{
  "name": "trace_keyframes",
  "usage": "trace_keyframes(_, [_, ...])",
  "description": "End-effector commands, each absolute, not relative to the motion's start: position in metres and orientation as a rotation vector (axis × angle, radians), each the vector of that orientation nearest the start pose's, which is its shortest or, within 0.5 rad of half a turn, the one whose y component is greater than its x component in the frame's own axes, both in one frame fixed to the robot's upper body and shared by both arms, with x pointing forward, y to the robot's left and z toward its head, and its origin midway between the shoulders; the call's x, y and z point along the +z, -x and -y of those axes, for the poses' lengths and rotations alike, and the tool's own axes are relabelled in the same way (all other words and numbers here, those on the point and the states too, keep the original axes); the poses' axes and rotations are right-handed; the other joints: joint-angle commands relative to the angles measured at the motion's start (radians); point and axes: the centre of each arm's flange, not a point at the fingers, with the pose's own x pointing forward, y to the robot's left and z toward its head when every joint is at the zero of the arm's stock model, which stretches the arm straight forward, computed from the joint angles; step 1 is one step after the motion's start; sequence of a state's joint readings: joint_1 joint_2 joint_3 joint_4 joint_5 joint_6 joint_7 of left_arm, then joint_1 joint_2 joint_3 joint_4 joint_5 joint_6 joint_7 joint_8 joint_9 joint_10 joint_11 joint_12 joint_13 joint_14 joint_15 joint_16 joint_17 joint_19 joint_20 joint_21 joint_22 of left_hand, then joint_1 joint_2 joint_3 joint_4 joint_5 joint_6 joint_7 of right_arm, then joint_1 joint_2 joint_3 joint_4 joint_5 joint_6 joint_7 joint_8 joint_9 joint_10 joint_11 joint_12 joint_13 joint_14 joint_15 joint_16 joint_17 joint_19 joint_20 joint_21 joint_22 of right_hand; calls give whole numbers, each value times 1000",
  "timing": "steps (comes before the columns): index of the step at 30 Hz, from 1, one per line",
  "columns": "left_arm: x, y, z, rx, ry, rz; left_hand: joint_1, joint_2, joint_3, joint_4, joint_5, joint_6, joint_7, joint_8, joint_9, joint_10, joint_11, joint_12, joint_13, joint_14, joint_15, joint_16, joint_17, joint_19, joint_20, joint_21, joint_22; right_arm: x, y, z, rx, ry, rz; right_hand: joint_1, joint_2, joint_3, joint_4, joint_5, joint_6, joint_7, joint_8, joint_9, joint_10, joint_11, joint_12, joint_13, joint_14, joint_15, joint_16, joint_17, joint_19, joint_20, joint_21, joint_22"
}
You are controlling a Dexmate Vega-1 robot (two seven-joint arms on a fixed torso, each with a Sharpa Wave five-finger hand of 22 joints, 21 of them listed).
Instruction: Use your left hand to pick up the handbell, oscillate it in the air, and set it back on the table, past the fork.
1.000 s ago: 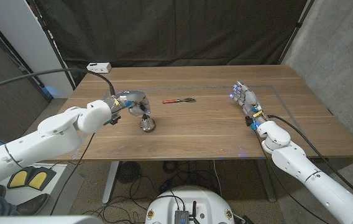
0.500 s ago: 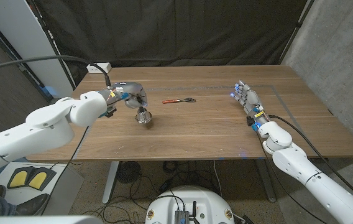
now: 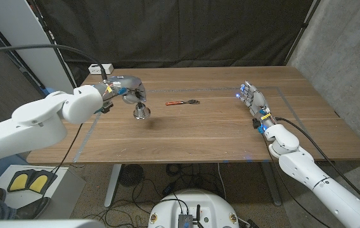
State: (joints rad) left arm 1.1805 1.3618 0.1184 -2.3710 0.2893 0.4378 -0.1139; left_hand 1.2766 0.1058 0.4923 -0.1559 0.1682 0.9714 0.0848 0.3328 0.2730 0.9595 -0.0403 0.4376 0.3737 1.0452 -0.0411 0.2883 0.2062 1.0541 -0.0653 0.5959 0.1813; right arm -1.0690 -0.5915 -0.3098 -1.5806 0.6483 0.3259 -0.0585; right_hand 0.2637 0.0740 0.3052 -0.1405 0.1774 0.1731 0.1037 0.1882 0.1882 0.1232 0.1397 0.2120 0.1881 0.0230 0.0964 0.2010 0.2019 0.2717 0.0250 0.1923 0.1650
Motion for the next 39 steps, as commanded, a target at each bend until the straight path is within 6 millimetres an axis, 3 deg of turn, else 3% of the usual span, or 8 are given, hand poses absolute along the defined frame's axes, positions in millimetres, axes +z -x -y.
trace_keyframes(1, [85, -447, -270, 18, -1578, 636, 12, 23, -1, 1, 7, 1, -6, 7, 7, 3, -5, 9, 101, 109, -113, -5, 1, -3, 1, 5, 3, -52, -592, 281, 222, -54, 644, 8, -1, -4, -2, 1, 6, 9, 4, 5, -3, 8, -2, 4, 2, 3, -1, 2, 4, -2, 1, 5])
trace_keyframes(12, [71, -469, -265, 7, -1277, 903, 11, 28, -2, 2, 7, 2, -8, 9, 10, -2, -5, 10, 119, 103, -111, -9, 3, -12, 6, 7, 3, -47, -594, 277, 222, -45, 643, 9, 0, -5, -2, 1, 7, 9, 4, 5, -2, 9, -2, 4, 3, 3, -1, 2, 4, -2, 0, 5])
trace_keyframes(17, [67, -482, -254, 18, -1038, 1041, 12, 26, -3, -1, 7, 17, -12, 18, 15, -2, -5, 12, 130, 107, -109, -9, 3, -9, 5, 11, 2, -48, -595, 276, 215, -52, 638, 9, 0, -5, -2, 1, 7, 9, 4, 5, -2, 9, -2, 4, 3, 3, -1, 2, 5, -2, 0, 5])
trace_keyframes(27, [67, -489, -249, 49, -569, 1341, 9, 25, -5, 0, 6, 18, -16, 23, 21, -2, -10, 14, 147, 106, -106, -12, 4, -14, 10, 14, 2, -51, -598, 277, 209, -48, 630, 9, 0, -5, -1, 1, 8, 10, 4, 4, -1, 10, -1, 4, 3, 1, -1, 2, 6, -3, 1, 5])
trace_keyframes(33, [67, -497, -252, -50, -260, 1380, 8, 23, -6, 0, 5, 16, -18, 23, 20, -5, -16, 14, 157, 101, -108, -16, 3, -20, 12, 13, 1, -50, -598, 278, 207, -48, 625, 10, 1, -6, -1, 1, 8, 12, 4, 4, 0, 12, -1, 4, 4, 2, 0, 2, 7, -2, 1, 5])
trace_keyframes(39, [71, -504, -252, -235, -102, 1318, 7, 24, -5, 0, 5, 15, -20, 23, 20, -7, -17, 13, 165, 96, -107, -19, 3, -24, 15, 14, 0, -52, -599, 281, 200, -50, 619, 10, 1, -6, -1, 1, 9, 11, 5, 4, 1, 11, 0, 4, 5, 3, 0, 2, 8, -2, 1, 5])
